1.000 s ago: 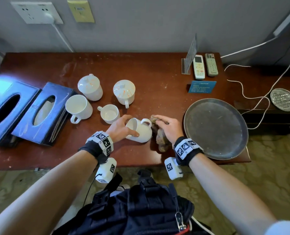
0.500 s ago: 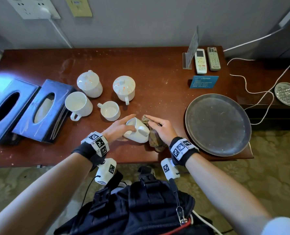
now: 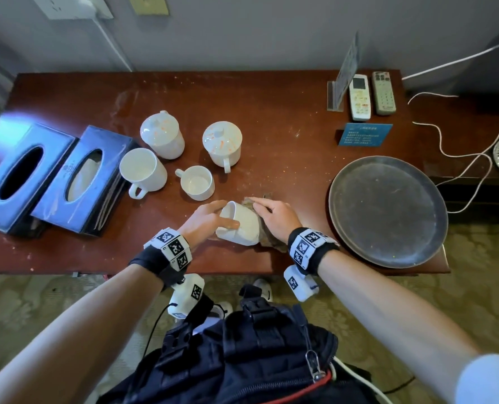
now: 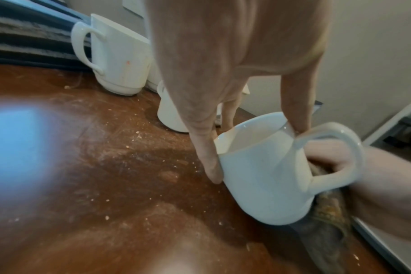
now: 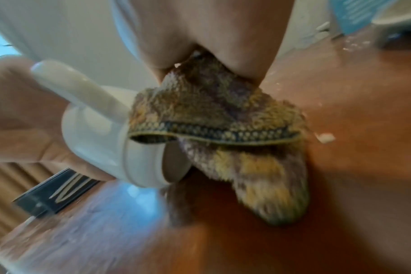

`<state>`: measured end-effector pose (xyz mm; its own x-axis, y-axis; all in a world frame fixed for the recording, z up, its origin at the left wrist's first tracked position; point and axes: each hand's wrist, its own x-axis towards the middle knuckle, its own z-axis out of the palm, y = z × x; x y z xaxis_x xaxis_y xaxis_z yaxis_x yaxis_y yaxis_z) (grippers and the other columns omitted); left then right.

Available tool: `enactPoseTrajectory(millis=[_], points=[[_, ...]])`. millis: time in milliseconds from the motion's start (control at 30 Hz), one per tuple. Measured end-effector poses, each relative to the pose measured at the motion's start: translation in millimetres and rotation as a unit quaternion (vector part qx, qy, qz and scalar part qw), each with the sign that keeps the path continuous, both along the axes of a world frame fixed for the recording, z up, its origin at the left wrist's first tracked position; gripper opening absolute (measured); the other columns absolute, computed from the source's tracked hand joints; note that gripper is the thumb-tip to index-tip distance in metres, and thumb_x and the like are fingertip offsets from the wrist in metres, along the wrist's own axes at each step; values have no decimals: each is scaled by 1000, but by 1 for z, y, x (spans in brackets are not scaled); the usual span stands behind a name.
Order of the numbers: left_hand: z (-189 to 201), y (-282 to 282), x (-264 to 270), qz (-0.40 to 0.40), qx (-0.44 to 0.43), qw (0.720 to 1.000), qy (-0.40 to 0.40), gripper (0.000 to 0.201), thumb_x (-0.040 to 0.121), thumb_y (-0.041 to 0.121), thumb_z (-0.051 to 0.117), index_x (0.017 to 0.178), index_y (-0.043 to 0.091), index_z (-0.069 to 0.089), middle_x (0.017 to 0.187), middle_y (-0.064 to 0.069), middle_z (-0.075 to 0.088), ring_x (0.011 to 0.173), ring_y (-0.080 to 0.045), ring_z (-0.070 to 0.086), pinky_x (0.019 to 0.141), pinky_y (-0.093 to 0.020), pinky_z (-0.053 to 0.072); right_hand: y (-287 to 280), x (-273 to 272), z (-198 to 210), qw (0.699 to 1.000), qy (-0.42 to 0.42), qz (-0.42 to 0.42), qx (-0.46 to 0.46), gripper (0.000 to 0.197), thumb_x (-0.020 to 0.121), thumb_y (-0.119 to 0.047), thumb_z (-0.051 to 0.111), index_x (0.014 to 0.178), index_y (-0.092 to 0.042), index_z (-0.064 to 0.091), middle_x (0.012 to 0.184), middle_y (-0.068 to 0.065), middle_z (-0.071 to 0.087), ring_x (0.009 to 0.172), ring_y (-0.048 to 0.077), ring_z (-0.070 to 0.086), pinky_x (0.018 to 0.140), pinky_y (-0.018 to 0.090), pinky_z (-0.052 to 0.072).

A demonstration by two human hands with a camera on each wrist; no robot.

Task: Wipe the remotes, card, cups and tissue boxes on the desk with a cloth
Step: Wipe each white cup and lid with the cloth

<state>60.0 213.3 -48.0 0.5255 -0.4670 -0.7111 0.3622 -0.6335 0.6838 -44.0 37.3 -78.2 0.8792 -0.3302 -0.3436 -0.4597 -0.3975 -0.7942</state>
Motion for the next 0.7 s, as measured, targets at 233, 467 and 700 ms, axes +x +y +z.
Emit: enactPoseTrajectory(millis=[233,467,700], points=[[0,1,1,0,3,1000,28,90,57,41,82,140,25,52,127,2,66,116,-22,62,101,-44,51,-2,22,33,994,40,80,68,61,86,-20,49,147,-29,43,151,0,45,140,21,36,117,41,27],[7,-4,4,-28,14,998,58,69,81,26,77,143,28,46,128,-1,64,112,-21,64,88,-34,57,-11,8,17,996,-19,10,83,44,94,-17,62,137,-20,56,137,0,58,126,17,53,108,37,42],[8,-20,1,-63,45,997,-30,78,79,21,78,145,26,36,131,-6,50,116,-24,56,89,-40,57,-4,24,33,982,-113,-115,94,32,88,-25,70,120,-27,70,120,-12,68,114,1,60,105,26,46]])
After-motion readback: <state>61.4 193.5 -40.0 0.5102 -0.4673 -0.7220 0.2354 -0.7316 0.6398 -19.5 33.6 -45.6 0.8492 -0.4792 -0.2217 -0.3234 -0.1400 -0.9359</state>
